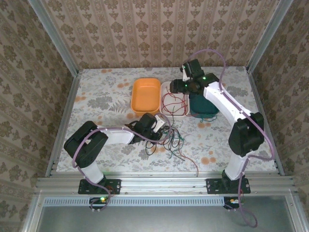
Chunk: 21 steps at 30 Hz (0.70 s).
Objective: Untangle the cables
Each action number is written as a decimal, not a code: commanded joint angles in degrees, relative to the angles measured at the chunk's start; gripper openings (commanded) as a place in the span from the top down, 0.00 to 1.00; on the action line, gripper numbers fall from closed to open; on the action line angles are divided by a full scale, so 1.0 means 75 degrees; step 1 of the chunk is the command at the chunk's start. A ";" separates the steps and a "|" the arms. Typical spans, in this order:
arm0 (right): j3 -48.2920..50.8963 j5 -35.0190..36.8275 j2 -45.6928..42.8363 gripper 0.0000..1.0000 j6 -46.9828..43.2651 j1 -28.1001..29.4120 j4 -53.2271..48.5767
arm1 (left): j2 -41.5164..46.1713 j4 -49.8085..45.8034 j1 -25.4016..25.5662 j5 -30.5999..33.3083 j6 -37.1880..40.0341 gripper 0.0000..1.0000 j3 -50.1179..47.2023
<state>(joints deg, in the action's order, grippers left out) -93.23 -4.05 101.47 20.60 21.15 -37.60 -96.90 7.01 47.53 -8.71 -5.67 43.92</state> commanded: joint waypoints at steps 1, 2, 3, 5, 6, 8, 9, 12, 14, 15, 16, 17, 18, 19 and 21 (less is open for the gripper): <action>0.0736 -0.0151 -0.0541 0.27 0.0031 0.0028 -0.0360 | 0.0071 0.0230 -0.0082 -0.0015 -0.0153 1.00 -0.0020; 0.0964 -0.0151 -0.0684 0.27 0.0049 0.0028 -0.0432 | 0.0059 0.0258 -0.0101 -0.0048 -0.0146 1.00 -0.0022; 0.1262 -0.0151 -0.0860 0.27 0.0083 0.0034 -0.0517 | 0.0047 0.0315 -0.0129 -0.0095 -0.0158 1.00 -0.0032; 0.1986 -0.0127 -0.1304 0.28 0.0177 0.0040 -0.0598 | 0.0041 0.0370 -0.0151 -0.0128 -0.0164 1.00 -0.0042; 0.2458 -0.0145 -0.1580 0.28 0.0205 0.0059 -0.0579 | 0.0041 0.0416 -0.0161 -0.0150 -0.0175 1.00 -0.0055; 0.3333 -0.0316 -0.2111 0.29 0.0303 0.0075 -0.0633 | 0.0030 0.0505 -0.0189 -0.0208 -0.0161 1.00 -0.0096; 0.3761 -0.0612 -0.2347 0.29 0.0283 0.0084 -0.0704 | 0.0008 0.0530 -0.0194 -0.0230 -0.0161 1.00 -0.0095; 0.4660 -0.1349 -0.2828 0.32 -0.0021 0.0152 -0.1183 | -0.0084 0.0548 -0.0230 -0.0312 -0.0135 1.00 -0.0067; 0.5049 -0.1927 -0.2863 0.33 -0.0373 0.0158 -0.1533 | -0.0129 0.0603 -0.0281 -0.0389 -0.0180 1.00 -0.0061; 0.5192 -0.2147 -0.2856 0.34 -0.0506 0.0157 -0.1695 | -0.0145 0.0672 -0.0321 -0.0455 -0.0213 1.00 -0.0068; 0.5304 -0.2330 -0.2791 0.35 -0.0594 0.0182 -0.1769 | -0.0157 0.0712 -0.0325 -0.0513 -0.0240 1.00 -0.0068; 0.5379 -0.2451 -0.2713 0.36 -0.0648 0.0211 -0.1762 | -0.0180 0.0717 -0.0347 -0.0546 -0.0240 1.00 -0.0047; 0.5399 -0.2565 -0.2626 0.37 -0.0684 0.0304 -0.1712 | -0.0193 0.0690 -0.0337 -0.0567 -0.0240 1.00 -0.0016; 0.5379 -0.2718 -0.2517 0.38 -0.0755 0.0433 -0.1626 | -0.0205 0.0652 -0.0337 -0.0582 -0.0229 1.00 0.0013; 0.5282 -0.2934 -0.2308 0.38 -0.0898 0.0739 -0.1432 | -0.0187 0.0572 -0.0343 -0.0596 -0.0208 1.00 0.0061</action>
<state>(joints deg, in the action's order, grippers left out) -52.99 -19.97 82.63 16.84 24.23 -48.10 -97.89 10.85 45.25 -11.66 -6.48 43.77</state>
